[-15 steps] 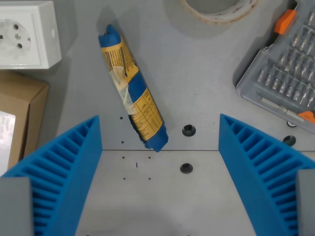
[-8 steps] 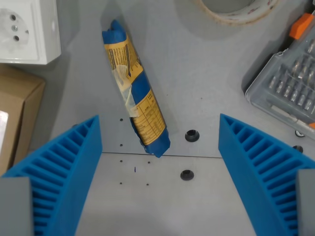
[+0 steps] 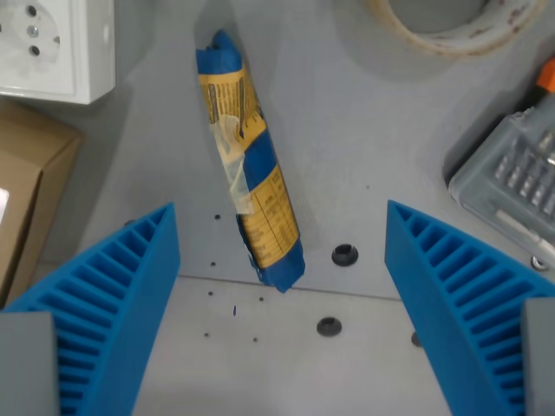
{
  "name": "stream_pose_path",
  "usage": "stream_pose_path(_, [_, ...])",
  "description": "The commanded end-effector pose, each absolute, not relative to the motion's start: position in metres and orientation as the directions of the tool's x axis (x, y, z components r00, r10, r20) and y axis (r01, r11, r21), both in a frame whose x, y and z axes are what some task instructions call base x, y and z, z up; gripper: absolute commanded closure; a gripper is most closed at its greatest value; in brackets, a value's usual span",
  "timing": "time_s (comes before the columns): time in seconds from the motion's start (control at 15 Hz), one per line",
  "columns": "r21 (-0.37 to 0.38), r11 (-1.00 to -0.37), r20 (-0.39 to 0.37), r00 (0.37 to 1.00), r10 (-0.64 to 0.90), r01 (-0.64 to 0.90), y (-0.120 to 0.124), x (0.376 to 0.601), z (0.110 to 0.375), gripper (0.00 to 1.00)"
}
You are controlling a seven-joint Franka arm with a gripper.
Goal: Pick up the blue bag
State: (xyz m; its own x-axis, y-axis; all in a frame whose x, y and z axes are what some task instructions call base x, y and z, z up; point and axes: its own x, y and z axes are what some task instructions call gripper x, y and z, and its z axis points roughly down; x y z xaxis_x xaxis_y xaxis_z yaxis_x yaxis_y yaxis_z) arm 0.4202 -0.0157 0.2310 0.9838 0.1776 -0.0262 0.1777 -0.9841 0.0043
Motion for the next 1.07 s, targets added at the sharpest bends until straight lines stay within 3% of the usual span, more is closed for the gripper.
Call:
stream_pose_path(0.07, [0.058,-0.944,0.055,0.943,0.329,0.326,-0.013,0.420,0.213,0.00])
stream_pose_path(0.67, [0.084,-0.907,0.080,0.904,0.419,0.413,-0.004,0.407,0.194,0.00])
stream_pose_path(1.07, [0.084,-0.889,0.057,0.889,0.455,0.450,0.001,0.411,0.175,0.00])
